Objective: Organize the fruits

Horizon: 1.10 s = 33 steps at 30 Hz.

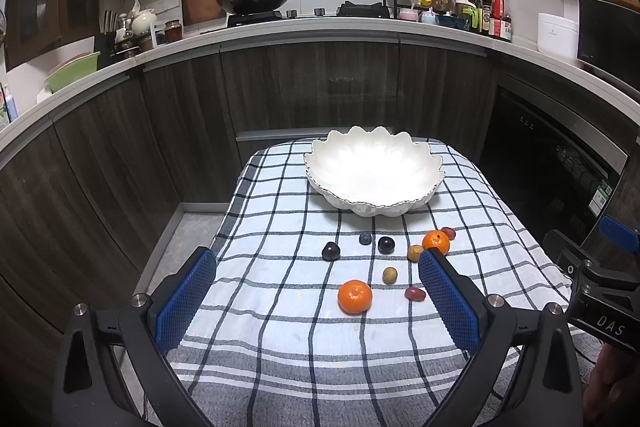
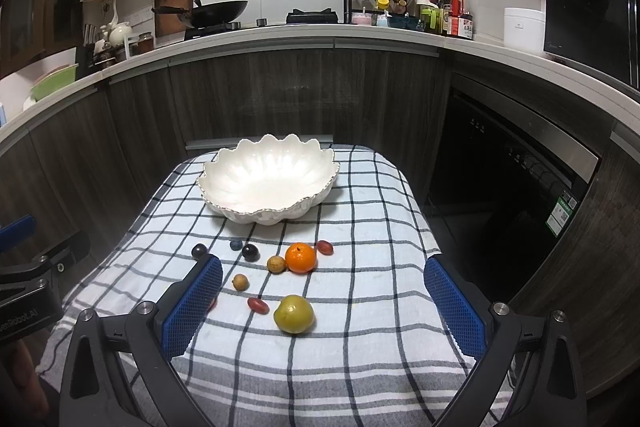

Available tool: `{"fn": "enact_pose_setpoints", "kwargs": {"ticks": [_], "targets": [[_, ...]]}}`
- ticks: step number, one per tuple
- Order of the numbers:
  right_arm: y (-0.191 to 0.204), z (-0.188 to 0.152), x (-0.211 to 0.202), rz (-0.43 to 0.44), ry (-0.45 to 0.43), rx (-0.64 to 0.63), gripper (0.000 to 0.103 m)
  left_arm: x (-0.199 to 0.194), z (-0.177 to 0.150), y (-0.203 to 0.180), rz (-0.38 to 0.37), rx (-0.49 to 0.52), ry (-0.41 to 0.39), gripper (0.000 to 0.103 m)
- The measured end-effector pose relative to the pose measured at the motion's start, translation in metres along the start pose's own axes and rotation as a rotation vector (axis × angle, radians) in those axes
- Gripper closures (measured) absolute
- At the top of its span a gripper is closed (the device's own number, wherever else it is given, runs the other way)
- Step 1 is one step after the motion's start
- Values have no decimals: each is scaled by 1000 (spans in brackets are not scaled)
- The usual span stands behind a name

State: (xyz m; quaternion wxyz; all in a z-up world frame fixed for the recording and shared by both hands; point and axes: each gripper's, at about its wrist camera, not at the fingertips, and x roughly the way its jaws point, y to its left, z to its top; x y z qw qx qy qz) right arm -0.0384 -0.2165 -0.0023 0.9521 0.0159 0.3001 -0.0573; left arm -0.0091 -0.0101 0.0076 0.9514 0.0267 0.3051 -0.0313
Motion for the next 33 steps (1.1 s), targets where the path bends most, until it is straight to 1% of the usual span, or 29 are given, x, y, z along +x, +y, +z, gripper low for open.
{"fn": "enact_pose_setpoints", "kwargs": {"ticks": [10,22,33], "targets": [[1,4,6,1,8,-4,1,5,1,-2,-8,10,18,0],[9,11,36,14,64,-27,1,34,8,1,-25,36,80,0],[21,18,60,31,103,-57,1,59,15,0,-32,65,114,0]]}}
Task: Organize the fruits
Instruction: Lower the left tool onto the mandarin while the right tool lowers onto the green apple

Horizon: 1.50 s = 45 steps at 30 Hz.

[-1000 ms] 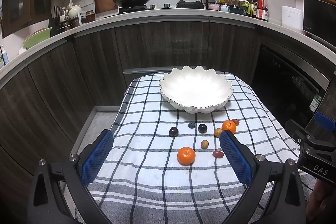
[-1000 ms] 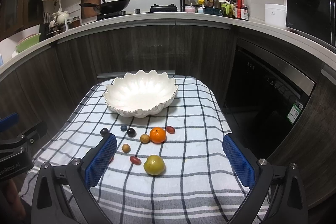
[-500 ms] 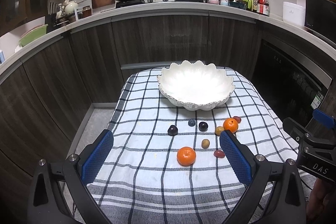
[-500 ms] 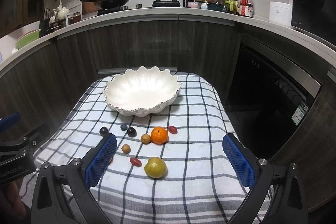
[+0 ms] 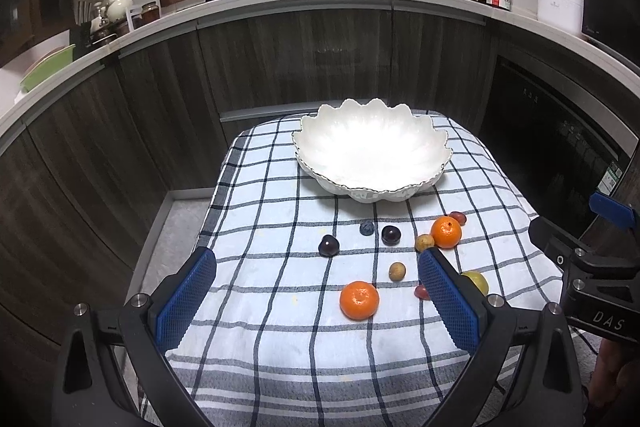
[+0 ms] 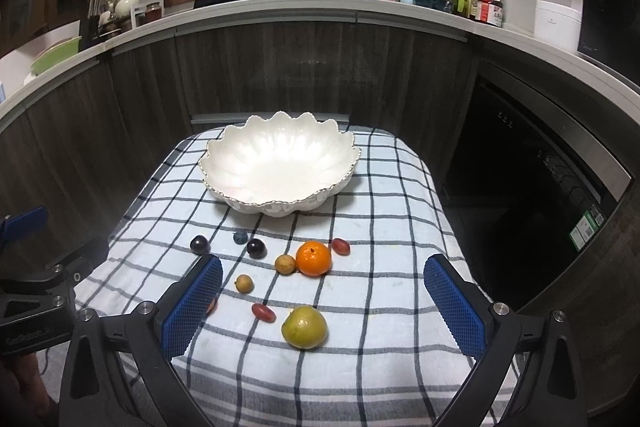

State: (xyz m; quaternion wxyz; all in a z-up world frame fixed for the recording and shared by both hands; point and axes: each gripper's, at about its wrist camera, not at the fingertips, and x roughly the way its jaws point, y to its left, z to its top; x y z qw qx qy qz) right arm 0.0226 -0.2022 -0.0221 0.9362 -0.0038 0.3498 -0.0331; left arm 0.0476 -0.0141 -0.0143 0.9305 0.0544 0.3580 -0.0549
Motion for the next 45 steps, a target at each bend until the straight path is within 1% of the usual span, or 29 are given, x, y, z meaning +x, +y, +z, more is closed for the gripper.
{"fn": "enact_pose_setpoints", "kwargs": {"ticks": [8,10,15,19,24,28,31,36,39,45], "targets": [[2,1,20,5,44,-1,1,23,1,-7,-29,44,48,2],[1,1,26,3,60,-1,1,30,0,-10,-36,52,68,4],[-1,-4,39,3,97,1,2,45,-5,-13,-51,58,112,5],[0,-7,49,6,122,-4,4,58,-10,-15,-67,62,150,8],[2,-15,65,11,162,-14,7,77,-18,-17,-85,62,211,9],[3,-23,76,14,199,-22,10,89,-25,-19,-99,68,258,16],[4,-28,85,20,227,-22,13,97,-30,-21,-103,72,276,18],[4,-36,94,29,259,-22,17,108,-36,-22,-120,73,304,19],[5,-40,101,32,282,-23,17,116,-39,-23,-129,72,323,22],[4,-49,114,33,337,-19,17,127,-44,-26,-143,76,346,23]]}}
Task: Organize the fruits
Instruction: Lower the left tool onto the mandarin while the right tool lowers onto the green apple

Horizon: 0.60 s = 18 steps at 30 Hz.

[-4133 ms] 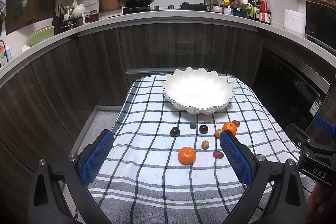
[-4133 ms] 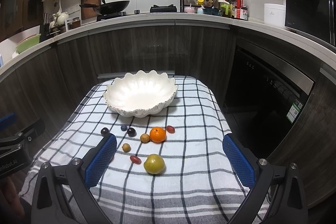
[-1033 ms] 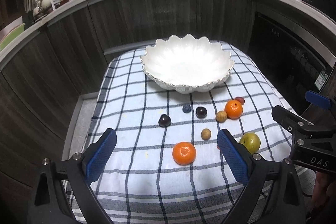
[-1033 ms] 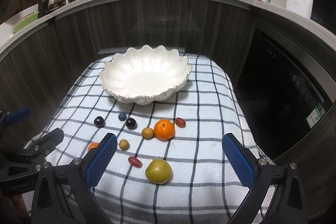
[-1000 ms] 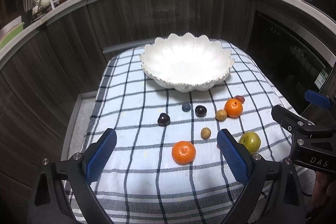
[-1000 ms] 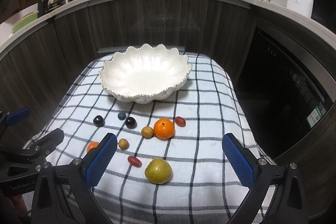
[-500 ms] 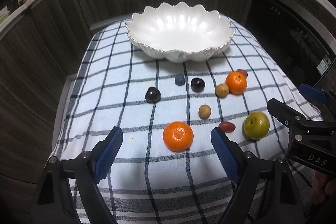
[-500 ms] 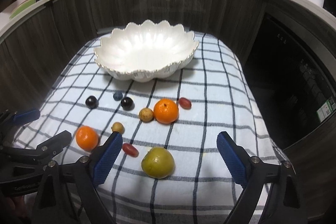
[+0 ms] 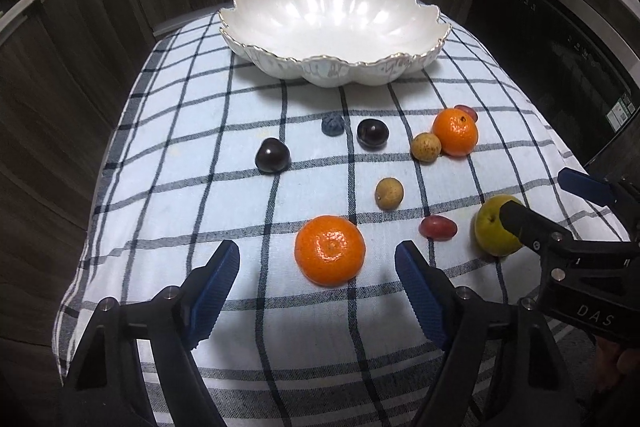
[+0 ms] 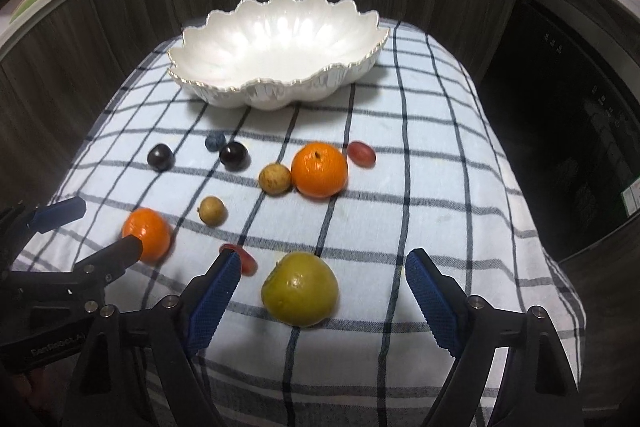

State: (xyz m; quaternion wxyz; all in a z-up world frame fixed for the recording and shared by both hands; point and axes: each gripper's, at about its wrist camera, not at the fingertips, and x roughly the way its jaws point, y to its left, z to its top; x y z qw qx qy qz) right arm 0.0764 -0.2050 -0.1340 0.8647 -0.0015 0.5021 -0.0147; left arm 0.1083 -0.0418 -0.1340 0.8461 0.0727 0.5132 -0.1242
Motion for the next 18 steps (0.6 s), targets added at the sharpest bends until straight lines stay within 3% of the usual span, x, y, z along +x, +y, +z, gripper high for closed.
{"fn": "enact_pose_setpoints", "kwargs": {"ticks": [8,18], "targets": [[-2,-5,20,23,67,8,26,18,-1,-2,-13,4,39,32],[1,-9,36,36,112,1,27,36,-1,-1,-31,3,77,41]]}}
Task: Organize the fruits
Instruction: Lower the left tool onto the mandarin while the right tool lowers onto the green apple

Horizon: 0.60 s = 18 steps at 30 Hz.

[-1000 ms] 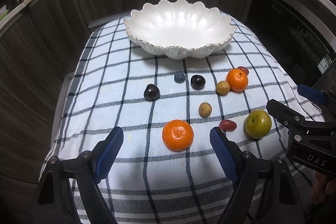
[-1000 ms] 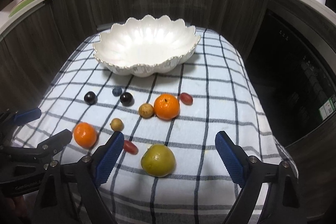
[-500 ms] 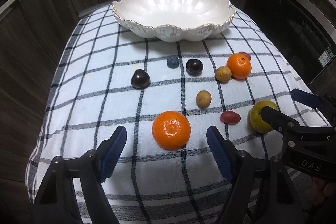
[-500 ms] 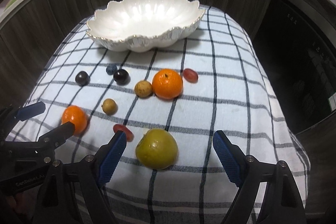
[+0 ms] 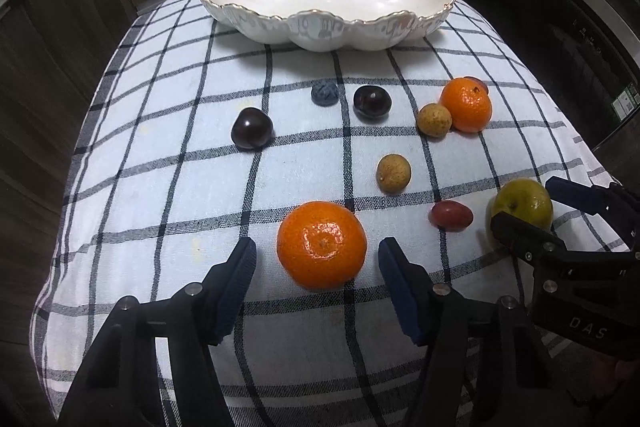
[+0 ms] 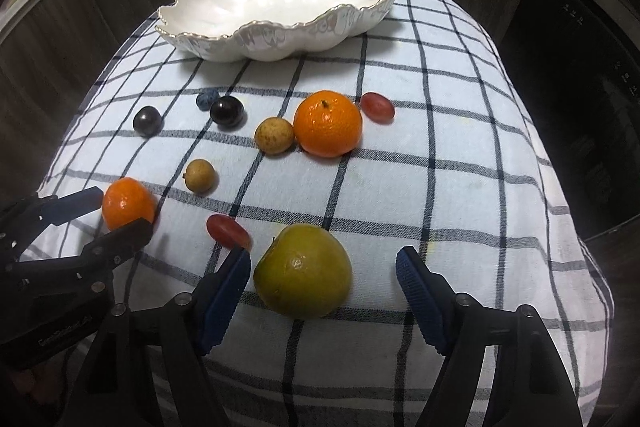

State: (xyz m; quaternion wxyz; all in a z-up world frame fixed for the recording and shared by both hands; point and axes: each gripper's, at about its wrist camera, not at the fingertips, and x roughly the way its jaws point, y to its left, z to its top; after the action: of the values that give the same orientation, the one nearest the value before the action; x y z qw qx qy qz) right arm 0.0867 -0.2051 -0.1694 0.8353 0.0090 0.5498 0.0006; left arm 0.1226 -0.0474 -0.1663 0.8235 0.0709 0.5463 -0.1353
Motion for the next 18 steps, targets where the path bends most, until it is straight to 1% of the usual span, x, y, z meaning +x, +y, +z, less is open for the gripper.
{"fn": "enact_pose_setpoints", "kwargs": {"ticks": [1,3,5,8,10,12,18], "targets": [[1,0,1,1,4,-1,27,1,0,0,0,-1,3,42],[1,0,5,4,15,-2,33,3,1,0,-2,-2,5,43],[0,0,8,12,25,1,35,6,1,0,-5,-1,10,45],[3,0,10,24,28,-7,39,11,1,0,-19,-1,25,50],[5,0,12,36,32,-15,43,13,1,0,-21,-2,33,54],[7,0,14,47,43,-19,52,13,1,0,-22,-2,28,58],[6,-1,15,57,46,-12,52,11,0,-1,-25,-2,26,60]]}}
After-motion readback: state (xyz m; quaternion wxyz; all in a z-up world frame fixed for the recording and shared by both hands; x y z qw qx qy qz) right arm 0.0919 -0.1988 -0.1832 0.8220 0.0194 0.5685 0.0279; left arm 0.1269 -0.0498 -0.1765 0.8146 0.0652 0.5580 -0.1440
